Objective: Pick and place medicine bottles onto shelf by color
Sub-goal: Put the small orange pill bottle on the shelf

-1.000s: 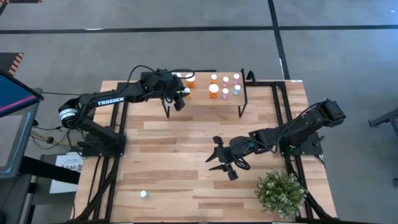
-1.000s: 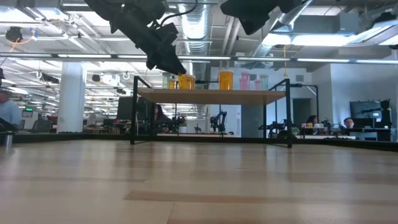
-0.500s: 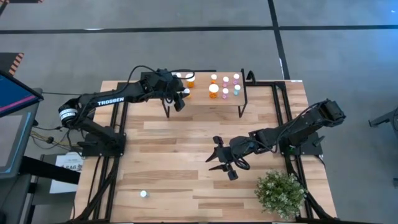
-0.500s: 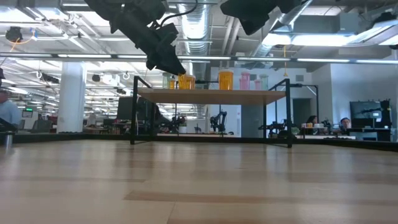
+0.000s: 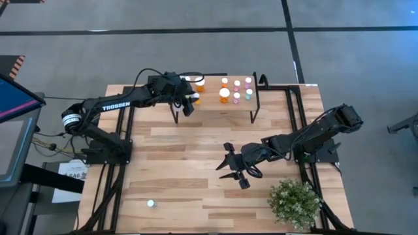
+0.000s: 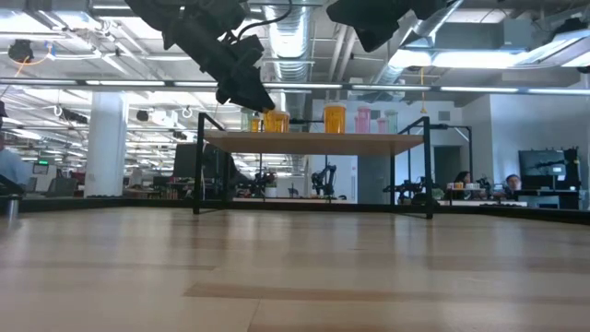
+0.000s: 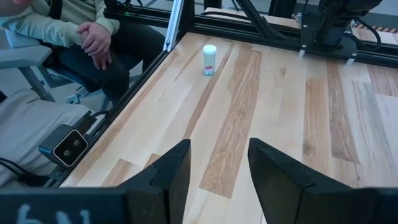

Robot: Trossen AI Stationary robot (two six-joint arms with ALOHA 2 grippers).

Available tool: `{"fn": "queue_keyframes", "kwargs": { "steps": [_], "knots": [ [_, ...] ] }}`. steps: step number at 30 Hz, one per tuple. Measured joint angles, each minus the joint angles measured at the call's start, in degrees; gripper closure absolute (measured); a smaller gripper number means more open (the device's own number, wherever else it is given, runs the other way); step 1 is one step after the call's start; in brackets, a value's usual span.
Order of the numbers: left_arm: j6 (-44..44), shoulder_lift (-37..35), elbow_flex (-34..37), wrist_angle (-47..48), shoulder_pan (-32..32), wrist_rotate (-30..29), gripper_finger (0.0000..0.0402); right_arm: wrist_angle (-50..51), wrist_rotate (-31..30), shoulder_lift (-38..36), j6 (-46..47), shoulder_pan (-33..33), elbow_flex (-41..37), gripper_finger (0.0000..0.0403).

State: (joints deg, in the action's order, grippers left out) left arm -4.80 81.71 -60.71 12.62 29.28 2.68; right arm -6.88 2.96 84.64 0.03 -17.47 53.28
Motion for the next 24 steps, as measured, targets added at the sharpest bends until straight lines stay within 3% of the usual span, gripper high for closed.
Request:
{"fn": "queue_keyframes", "kwargs": {
  "steps": [5, 24],
  "knots": [
    [0.02, 0.0, 0.0, -0.01, 0.0, 0.0, 0.0222, 0.0, 0.0, 0.0, 0.01, 0.0, -0.02, 0.0221],
    [0.36, -0.07, -1.33, -0.03, -0.18, -0.05, 0.022, 0.0, 0.0, 0.0, 0.0, 0.0, -0.02, 0.0221]
  ]
}}
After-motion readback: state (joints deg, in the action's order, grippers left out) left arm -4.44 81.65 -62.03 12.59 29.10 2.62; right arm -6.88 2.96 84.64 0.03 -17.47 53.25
